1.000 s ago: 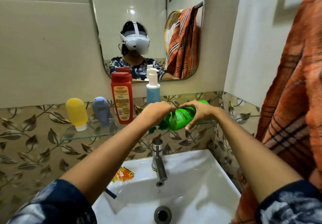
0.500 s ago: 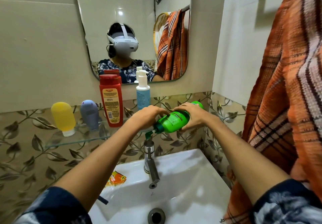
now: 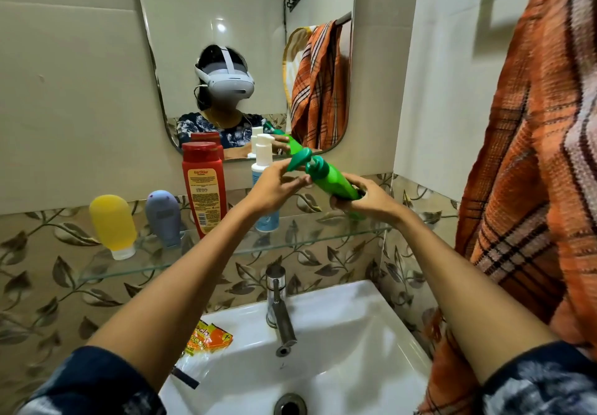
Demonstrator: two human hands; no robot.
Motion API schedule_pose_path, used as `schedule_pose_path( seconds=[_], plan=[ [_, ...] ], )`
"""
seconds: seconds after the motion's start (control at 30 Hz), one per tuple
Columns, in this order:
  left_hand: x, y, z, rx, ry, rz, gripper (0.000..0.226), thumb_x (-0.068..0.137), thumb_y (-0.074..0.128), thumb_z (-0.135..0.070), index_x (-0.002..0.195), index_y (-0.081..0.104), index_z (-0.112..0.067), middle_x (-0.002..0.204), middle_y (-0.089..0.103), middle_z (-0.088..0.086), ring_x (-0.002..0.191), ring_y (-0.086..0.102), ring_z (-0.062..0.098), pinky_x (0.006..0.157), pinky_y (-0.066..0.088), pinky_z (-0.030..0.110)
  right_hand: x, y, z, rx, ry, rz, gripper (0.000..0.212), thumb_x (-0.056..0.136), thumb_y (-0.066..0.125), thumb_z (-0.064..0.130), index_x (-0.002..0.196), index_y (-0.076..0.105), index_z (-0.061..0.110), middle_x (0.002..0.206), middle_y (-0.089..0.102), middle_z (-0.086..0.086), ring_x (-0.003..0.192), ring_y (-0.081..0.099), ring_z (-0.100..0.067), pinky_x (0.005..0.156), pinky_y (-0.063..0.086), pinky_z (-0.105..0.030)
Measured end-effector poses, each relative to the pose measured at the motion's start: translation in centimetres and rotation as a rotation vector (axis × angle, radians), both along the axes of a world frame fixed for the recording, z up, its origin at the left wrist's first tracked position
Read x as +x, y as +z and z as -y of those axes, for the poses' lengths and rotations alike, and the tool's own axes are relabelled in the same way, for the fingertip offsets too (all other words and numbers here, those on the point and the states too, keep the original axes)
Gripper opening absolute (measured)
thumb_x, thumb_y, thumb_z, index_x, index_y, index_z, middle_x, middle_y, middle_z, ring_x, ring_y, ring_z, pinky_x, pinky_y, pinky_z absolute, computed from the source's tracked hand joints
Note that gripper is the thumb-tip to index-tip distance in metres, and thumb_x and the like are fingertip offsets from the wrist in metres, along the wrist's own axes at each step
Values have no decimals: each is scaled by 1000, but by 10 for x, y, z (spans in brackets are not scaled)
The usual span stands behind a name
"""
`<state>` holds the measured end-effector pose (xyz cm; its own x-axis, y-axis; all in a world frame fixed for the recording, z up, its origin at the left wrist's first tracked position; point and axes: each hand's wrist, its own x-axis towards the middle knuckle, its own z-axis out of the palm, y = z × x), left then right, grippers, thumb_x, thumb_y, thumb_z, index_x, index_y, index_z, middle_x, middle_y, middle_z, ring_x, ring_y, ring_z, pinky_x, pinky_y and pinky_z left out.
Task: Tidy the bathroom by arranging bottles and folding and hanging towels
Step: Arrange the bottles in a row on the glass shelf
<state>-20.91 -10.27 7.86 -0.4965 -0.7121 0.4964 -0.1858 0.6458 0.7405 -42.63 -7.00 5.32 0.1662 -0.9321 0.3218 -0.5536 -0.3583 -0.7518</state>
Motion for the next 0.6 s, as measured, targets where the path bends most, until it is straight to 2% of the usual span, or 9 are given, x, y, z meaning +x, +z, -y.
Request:
schedule_pose_path(
  seconds=[0.1, 0.2, 0.27, 0.33, 0.4, 0.5, 0.6],
  plan=[
    [-14, 4, -1, -36, 22, -61, 37, 92, 53, -11, 129, 48, -8, 122, 54, 3, 105, 58, 15, 77, 50, 14, 1, 2, 1, 32, 3, 54, 54, 66, 65, 48, 117, 54, 36, 108, 64, 1, 100, 60, -16, 81, 48, -26],
    [-20, 4, 1, -88, 43, -103, 37, 92, 53, -14, 128, 50, -7, 122, 58, 10, 113, 55, 20, 88, 51, 30, 4, 3, 5, 56, 23, 91, 51, 75, 61, 41, 123, 46, 36, 117, 59, -5, 106, 58, -21, 89, 50, -32],
    [-22, 2, 2, -88, 61, -149, 35, 92, 53, -16, 126, 51, -7, 124, 57, 11, 116, 54, 21, 93, 49, 35, 7, 2, 8, 70, 16, 113, 63, 74, 62, 43, 129, 35, 28, 117, 55, -1, 105, 57, -16, 84, 49, -25],
    [-24, -1, 4, -82, 82, -175, 36, 92, 55, -17, 126, 51, -7, 126, 56, 10, 117, 52, 18, 94, 49, 34, 9, 1, 11, 99, -19, 134, 75, 73, 65, 49, 129, 25, 21, 116, 52, -1, 103, 57, -13, 77, 45, -18],
    [-26, -4, 6, -63, 107, -182, 40, 89, 59, -17, 127, 49, -8, 127, 55, 9, 115, 53, 17, 95, 49, 35, 12, 0, 13, 115, -44, 173, 81, 70, 67, 60, 125, 25, 18, 119, 53, -6, 105, 58, -17, 73, 45, -18],
    [-30, -8, 10, -8, 117, -203, 49, 88, 62, -17, 132, 44, -9, 128, 55, 9, 114, 54, 17, 96, 49, 33, 21, 2, 14, 105, -29, 286, 118, 37, 66, 85, 127, 30, 17, 119, 56, -6, 104, 60, -16, 79, 50, -26],
    [-37, -14, 12, 39, 105, -234, 49, 87, 62, -16, 132, 44, -9, 125, 56, 5, 110, 56, 13, 94, 49, 27, 31, 0, 20, 79, -7, 507, 138, 27, 69, 84, 137, 34, 8, 129, 56, -16, 115, 59, -31, 97, 48, -45]
  ],
)
